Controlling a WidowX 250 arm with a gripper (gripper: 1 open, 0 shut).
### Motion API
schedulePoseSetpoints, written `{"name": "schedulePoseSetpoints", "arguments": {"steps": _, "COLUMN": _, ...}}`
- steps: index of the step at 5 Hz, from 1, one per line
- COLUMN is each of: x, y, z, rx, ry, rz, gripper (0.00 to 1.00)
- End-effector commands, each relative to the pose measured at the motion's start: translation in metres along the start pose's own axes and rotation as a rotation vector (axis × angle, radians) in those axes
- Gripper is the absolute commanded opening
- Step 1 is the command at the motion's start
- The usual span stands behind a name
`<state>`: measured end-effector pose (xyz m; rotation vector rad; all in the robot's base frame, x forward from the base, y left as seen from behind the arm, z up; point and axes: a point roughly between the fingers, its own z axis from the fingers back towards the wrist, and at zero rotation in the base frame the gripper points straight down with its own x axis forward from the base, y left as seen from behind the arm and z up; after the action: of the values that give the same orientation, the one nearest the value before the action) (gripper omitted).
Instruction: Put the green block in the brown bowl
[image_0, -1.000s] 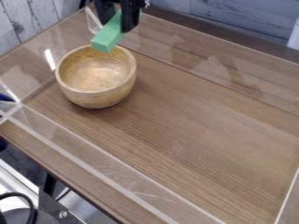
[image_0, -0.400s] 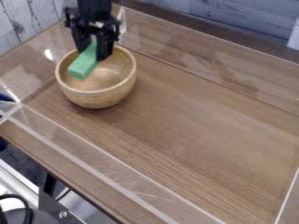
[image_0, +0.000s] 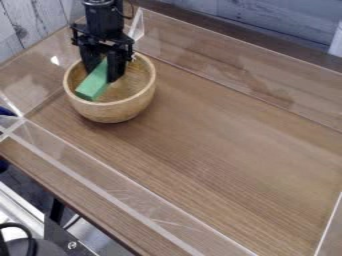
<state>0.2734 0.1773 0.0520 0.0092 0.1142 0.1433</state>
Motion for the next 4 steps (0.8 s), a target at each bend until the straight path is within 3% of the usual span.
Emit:
{"name": "schedulePoseSetpoints", "arguments": {"steps": 1, "x": 0.0034, "y": 0.0101, "z": 0.011, "rx": 0.019, "ry": -0.043, "rz": 0.017, "gripper": 0.0}}
{"name": "schedulePoseSetpoints", "arguments": {"steps": 4, "x": 0.002, "y": 0.0159, "z": 0.0053, "rx": -0.002, "ry": -0.032, "rz": 0.033, "gripper": 0.0}}
